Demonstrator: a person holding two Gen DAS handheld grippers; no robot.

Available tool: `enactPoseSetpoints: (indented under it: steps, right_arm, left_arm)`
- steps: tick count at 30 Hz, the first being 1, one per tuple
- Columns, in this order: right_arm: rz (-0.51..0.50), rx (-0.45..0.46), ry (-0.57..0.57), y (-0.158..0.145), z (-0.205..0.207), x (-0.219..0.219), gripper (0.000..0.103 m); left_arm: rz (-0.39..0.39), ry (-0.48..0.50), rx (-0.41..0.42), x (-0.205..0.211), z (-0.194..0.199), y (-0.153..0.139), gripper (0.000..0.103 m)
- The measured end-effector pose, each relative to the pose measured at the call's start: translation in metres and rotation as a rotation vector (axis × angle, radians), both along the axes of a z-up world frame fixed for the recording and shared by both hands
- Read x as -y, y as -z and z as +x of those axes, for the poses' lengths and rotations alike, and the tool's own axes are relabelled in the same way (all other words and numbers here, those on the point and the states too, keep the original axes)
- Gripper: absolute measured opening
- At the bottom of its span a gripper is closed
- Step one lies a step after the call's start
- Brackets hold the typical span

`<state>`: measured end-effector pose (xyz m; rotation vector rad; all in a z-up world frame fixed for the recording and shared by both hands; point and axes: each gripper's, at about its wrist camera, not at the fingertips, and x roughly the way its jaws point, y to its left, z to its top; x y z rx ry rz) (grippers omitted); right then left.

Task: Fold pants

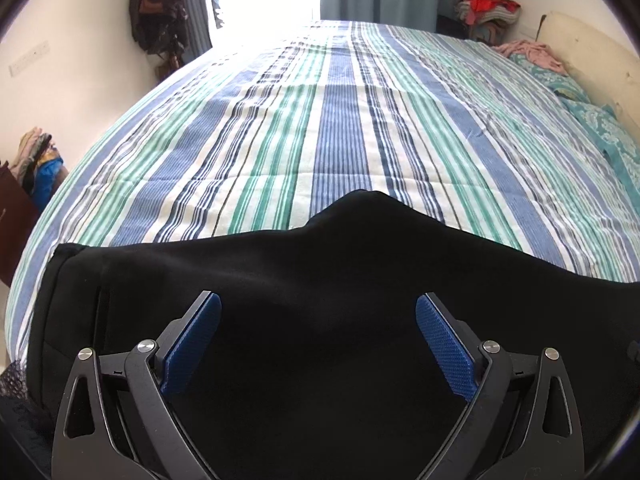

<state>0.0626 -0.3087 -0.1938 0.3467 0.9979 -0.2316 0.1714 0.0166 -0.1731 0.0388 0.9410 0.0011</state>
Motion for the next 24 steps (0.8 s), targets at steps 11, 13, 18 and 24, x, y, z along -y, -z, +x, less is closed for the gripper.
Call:
enactPoseSetpoints:
  steps: [11, 13, 18, 24]
  right_arm:
    - [-0.033, -0.018, 0.010, -0.008, 0.000, -0.003, 0.102]
    - [-0.031, 0.038, 0.021, -0.019, -0.005, -0.001, 0.102]
    - [-0.002, 0.018, 0.039, -0.014, -0.006, 0.006, 0.102]
    - [0.016, 0.040, 0.075, -0.016, -0.013, 0.017, 0.102]
  left_arm:
    - [-0.044, -0.044, -0.034, -0.012, 0.004, 0.026, 0.103]
    - [-0.044, -0.042, -0.028, -0.012, 0.003, 0.026, 0.103]
    - [-0.038, -0.043, -0.012, -0.012, 0.001, 0.026, 0.103]
    - [-0.038, -0.044, -0.010, -0.011, 0.000, 0.026, 0.103]
